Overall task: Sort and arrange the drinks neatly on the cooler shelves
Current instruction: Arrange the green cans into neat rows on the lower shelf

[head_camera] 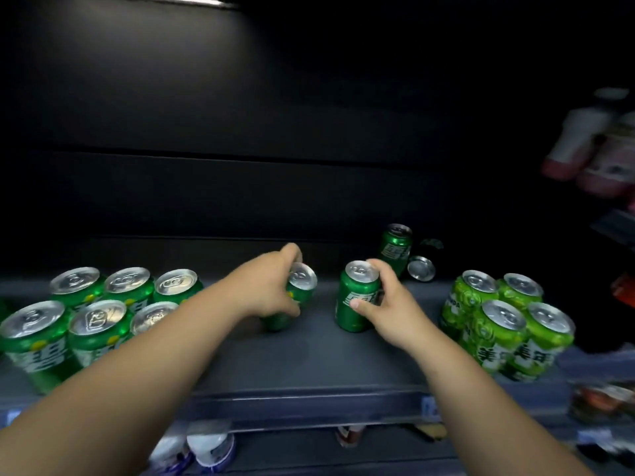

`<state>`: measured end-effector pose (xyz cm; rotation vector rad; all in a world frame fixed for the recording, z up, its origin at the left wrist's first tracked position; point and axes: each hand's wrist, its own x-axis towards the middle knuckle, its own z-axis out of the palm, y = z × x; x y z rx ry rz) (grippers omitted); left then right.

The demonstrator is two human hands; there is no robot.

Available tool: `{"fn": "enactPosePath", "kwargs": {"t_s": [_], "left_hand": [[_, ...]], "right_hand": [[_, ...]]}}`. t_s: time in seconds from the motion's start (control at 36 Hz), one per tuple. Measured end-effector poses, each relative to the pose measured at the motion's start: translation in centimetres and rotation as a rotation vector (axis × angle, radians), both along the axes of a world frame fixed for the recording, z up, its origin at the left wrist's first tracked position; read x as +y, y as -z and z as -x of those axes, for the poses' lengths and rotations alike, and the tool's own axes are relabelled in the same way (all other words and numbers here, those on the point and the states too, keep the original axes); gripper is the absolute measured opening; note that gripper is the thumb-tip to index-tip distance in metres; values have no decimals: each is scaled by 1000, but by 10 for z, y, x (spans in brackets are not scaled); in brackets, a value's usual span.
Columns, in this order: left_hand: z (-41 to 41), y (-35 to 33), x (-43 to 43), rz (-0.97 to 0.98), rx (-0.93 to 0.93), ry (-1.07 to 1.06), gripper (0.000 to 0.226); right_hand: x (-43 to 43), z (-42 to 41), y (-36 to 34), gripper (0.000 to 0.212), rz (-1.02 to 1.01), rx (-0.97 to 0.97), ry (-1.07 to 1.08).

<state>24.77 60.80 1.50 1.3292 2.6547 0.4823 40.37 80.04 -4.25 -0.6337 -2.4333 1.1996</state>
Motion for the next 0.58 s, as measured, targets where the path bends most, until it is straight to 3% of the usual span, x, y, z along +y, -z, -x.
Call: {"fn": "enactPosePath", "kwargs": {"t_s": [0.08, 0.14, 0.31, 0.42, 0.58], "left_hand": [[4, -12, -18, 107, 88, -48, 83], [4, -18, -28, 179, 140, -82, 89], [1, -38, -48, 410, 228, -118, 76], [6, -41, -59, 333, 92, -91, 83], [28, -41, -72, 239, -17, -42, 74]], "right_hand": [[0, 2, -5, 64, -12, -19, -48], [1, 6, -9, 78, -51, -15, -35], [-3, 14, -18, 69, -138, -49, -68], [-22, 19, -17, 70, -93, -46, -125], [-50, 32, -19, 74, -85, -43, -177]]}}
